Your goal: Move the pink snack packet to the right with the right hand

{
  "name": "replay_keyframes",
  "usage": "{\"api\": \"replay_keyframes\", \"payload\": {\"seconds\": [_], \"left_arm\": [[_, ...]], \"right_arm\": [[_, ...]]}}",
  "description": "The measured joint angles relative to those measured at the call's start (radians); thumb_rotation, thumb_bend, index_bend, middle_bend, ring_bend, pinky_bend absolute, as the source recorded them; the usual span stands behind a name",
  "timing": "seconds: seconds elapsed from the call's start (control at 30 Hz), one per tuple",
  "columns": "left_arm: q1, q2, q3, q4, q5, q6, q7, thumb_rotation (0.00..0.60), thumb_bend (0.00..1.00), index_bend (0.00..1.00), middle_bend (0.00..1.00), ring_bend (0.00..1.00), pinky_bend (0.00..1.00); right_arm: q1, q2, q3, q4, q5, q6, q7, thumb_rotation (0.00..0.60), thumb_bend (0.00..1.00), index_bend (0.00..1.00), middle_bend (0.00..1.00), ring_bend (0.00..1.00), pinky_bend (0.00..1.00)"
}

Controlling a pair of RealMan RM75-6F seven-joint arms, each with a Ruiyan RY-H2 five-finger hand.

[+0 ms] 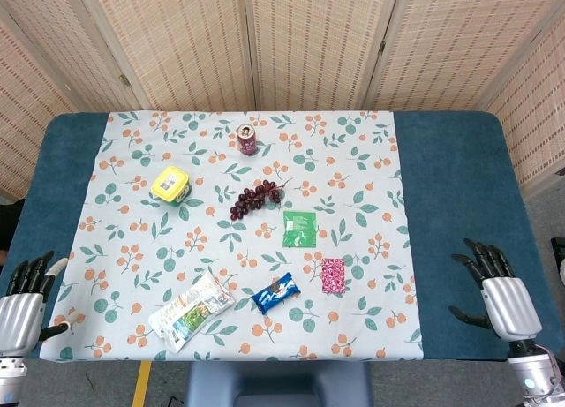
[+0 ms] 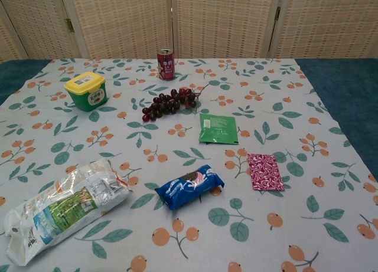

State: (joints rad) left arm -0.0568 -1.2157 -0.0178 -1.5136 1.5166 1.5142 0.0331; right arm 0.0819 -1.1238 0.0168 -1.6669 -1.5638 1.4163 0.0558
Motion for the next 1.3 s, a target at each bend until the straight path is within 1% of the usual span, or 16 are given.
{"api": "replay_keyframes", "payload": {"seconds": [0.13,0.2,0.23,0.3,0.33,0.37,0.4,0.47,0.6,0.7,0.93,1.13,1.3], "left_arm": [[0.002,-0.003,0.002,0.008,0.001,0.000,-0.009,0.600,0.24,0.16,0.07,0.07,0.00],[0.004,-0.004,0.003,0.014,0.000,0.001,-0.016,0.600,0.24,0.16,0.07,0.07,0.00],[0.005,-0.004,0.003,0.016,-0.001,0.001,-0.019,0.600,0.24,0.16,0.07,0.07,0.00],[0.007,-0.005,0.003,0.021,-0.003,0.002,-0.026,0.600,0.24,0.16,0.07,0.07,0.00],[0.008,-0.006,0.003,0.024,-0.003,0.003,-0.029,0.600,0.24,0.16,0.07,0.07,0.00],[0.008,-0.006,0.003,0.026,-0.003,0.003,-0.031,0.600,0.24,0.17,0.07,0.07,0.00],[0.009,-0.007,0.003,0.029,-0.003,0.003,-0.035,0.600,0.24,0.17,0.07,0.07,0.00],[0.010,-0.009,0.004,0.034,-0.003,0.003,-0.040,0.600,0.24,0.17,0.07,0.08,0.00],[0.014,-0.011,0.006,0.043,-0.003,0.005,-0.050,0.600,0.24,0.17,0.07,0.08,0.00],[0.017,-0.011,0.007,0.049,-0.003,0.007,-0.058,0.600,0.24,0.18,0.07,0.08,0.00],[0.020,-0.011,0.008,0.059,0.002,0.012,-0.074,0.600,0.24,0.18,0.07,0.08,0.00],[0.025,-0.010,0.009,0.068,0.002,0.016,-0.090,0.600,0.24,0.19,0.07,0.08,0.00],[0.027,-0.011,0.009,0.076,0.000,0.014,-0.098,0.600,0.24,0.19,0.07,0.08,0.00]], "right_arm": [[0.036,-0.020,0.010,-0.029,0.025,-0.062,-0.009,0.600,0.16,0.19,0.05,0.00,0.00],[0.054,-0.031,0.014,-0.039,0.035,-0.092,-0.012,0.587,0.16,0.19,0.05,0.00,0.00],[0.066,-0.038,0.017,-0.045,0.042,-0.111,-0.013,0.560,0.16,0.20,0.05,0.00,0.00],[0.083,-0.048,0.021,-0.054,0.055,-0.142,-0.016,0.469,0.16,0.22,0.04,0.00,0.00],[0.095,-0.053,0.023,-0.062,0.066,-0.165,-0.017,0.441,0.16,0.23,0.04,0.00,0.00],[0.104,-0.056,0.024,-0.068,0.075,-0.184,-0.018,0.398,0.16,0.26,0.04,0.00,0.00],[0.114,-0.060,0.027,-0.074,0.086,-0.203,-0.018,0.368,0.16,0.29,0.04,0.00,0.00],[0.141,-0.072,0.032,-0.083,0.109,-0.249,-0.026,0.339,0.16,0.31,0.04,0.00,0.00],[0.191,-0.110,0.043,-0.089,0.153,-0.320,-0.081,0.328,0.16,0.32,0.04,0.00,0.00],[0.232,-0.155,0.052,-0.082,0.190,-0.368,-0.136,0.324,0.16,0.32,0.04,0.00,0.00],[0.317,-0.266,0.067,-0.028,0.258,-0.450,-0.236,0.320,0.16,0.32,0.04,0.00,0.00],[0.362,-0.345,0.069,0.030,0.309,-0.490,-0.299,0.318,0.16,0.32,0.04,0.00,0.00],[0.388,-0.391,0.068,0.073,0.329,-0.507,-0.322,0.319,0.16,0.32,0.04,0.00,0.00]]}}
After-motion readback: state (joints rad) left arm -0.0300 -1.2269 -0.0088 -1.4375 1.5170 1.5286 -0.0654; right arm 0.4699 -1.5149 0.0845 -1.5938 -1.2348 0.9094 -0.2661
